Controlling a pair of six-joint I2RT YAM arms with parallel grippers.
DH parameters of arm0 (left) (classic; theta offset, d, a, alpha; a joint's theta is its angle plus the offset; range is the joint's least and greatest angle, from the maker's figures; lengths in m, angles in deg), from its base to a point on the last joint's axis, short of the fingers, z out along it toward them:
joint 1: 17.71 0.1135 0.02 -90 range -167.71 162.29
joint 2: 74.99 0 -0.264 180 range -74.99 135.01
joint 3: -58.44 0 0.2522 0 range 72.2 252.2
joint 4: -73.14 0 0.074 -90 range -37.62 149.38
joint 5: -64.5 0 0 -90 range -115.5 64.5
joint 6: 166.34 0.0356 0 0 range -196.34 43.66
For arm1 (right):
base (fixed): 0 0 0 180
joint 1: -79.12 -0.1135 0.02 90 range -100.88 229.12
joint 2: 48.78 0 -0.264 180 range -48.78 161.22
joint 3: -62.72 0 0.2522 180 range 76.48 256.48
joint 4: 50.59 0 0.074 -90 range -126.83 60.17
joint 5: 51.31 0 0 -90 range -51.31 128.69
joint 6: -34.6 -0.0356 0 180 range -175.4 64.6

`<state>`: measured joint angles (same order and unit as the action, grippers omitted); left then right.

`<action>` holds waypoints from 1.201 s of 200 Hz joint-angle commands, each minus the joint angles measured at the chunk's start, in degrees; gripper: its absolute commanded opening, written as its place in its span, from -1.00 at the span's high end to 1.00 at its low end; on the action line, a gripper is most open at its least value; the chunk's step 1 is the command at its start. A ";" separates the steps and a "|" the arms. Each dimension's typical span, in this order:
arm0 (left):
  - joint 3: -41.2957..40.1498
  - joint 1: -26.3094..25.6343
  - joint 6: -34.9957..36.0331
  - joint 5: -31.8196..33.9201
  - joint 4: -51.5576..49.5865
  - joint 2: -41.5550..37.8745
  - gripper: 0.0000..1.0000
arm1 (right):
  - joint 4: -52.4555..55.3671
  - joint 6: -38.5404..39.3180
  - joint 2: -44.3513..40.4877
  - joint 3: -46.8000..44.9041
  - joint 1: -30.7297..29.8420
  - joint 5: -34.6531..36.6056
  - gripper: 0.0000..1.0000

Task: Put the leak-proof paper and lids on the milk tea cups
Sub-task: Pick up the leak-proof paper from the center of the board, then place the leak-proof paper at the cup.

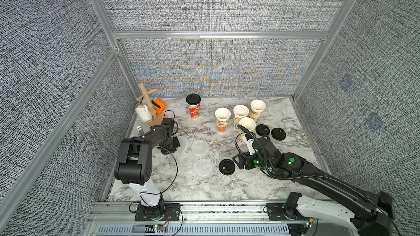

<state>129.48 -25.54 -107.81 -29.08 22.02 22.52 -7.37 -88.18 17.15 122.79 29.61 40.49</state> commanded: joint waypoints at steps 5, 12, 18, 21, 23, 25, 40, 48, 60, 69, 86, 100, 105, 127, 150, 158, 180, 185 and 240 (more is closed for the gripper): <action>2.20 -0.05 -0.23 1.39 -0.62 -4.17 1.00 | 0.06 -0.25 -0.61 0.80 0.03 2.03 -0.68; 3.14 -0.10 -0.22 1.51 -1.45 -5.77 1.00 | 0.46 -0.14 -0.76 1.19 -0.01 2.52 -0.68; 4.00 -0.07 -0.05 1.40 -2.04 -7.16 1.00 | 0.73 -0.05 -0.88 1.48 0.13 3.00 -0.68; 4.45 -0.14 -0.02 1.38 -2.36 -7.80 1.00 | 0.80 -0.06 -1.03 1.63 0.20 3.14 -0.68; 4.69 -0.16 0.04 1.44 -2.54 -8.33 1.00 | 0.92 0.02 -1.06 1.74 0.21 3.23 -0.68; 5.04 -0.16 0.07 1.39 -2.74 -8.73 1.00 | 0.90 0.02 -1.13 1.76 0.25 3.35 -0.68; 7.37 -0.34 0.58 1.03 -4.46 -11.74 1.00 | 1.03 0.23 -1.71 2.20 0.47 3.97 -0.68; 8.60 -0.47 0.93 0.46 -5.50 -12.94 1.00 | 0.85 0.25 -2.08 2.21 0.66 4.24 -0.68; 10.04 -0.77 1.52 -0.97 -6.73 -14.60 1.00 | 0.73 0.19 -2.78 2.13 0.89 4.59 -0.68; 10.99 -1.23 2.00 -2.42 -7.44 -15.52 1.00 | 0.83 0.19 -3.37 2.04 1.19 5.00 -0.68; 13.14 -3.19 3.08 -5.41 -8.63 -17.15 1.00 | 1.61 -0.08 -4.80 2.04 2.62 5.74 -0.68; 15.32 -6.29 4.59 -6.93 -8.84 -18.28 1.00 | 2.50 -0.40 -6.27 2.12 4.48 6.34 -0.68; 16.19 -7.56 5.41 -7.28 -8.70 -18.64 1.00 | 2.71 -0.47 -6.98 2.12 5.19 6.45 -0.68; 20.85 -12.91 7.72 -8.78 -7.89 -19.74 1.00 | 3.14 -0.10 -9.76 2.10 9.37 6.00 -0.68; 27.42 -16.21 8.12 -10.84 -8.00 -18.88 1.00 | 3.69 1.00 -11.58 2.20 14.27 4.44 -0.68; 29.64 -17.01 8.26 -12.07 -7.91 -18.10 1.00 | 3.77 1.39 -12.02 2.21 15.78 3.89 -0.68; 34.19 -18.26 7.87 -18.71 -5.46 -14.42 1.00 | 3.92 2.48 -12.49 2.06 18.93 2.47 -0.68; 34.97 -18.45 7.61 -20.30 -4.57 -13.34 1.00 | 3.88 2.74 -12.49 2.03 19.50 2.20 -0.68; 45.31 -19.25 4.61 -29.85 0.09 3.22 1.00 | 3.03 3.88 -11.36 1.07 22.80 -0.28 -0.68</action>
<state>171.07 -44.67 -102.12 -53.64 19.87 20.88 -3.18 -85.38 5.33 124.10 51.75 42.02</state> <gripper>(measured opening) 0.059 0.840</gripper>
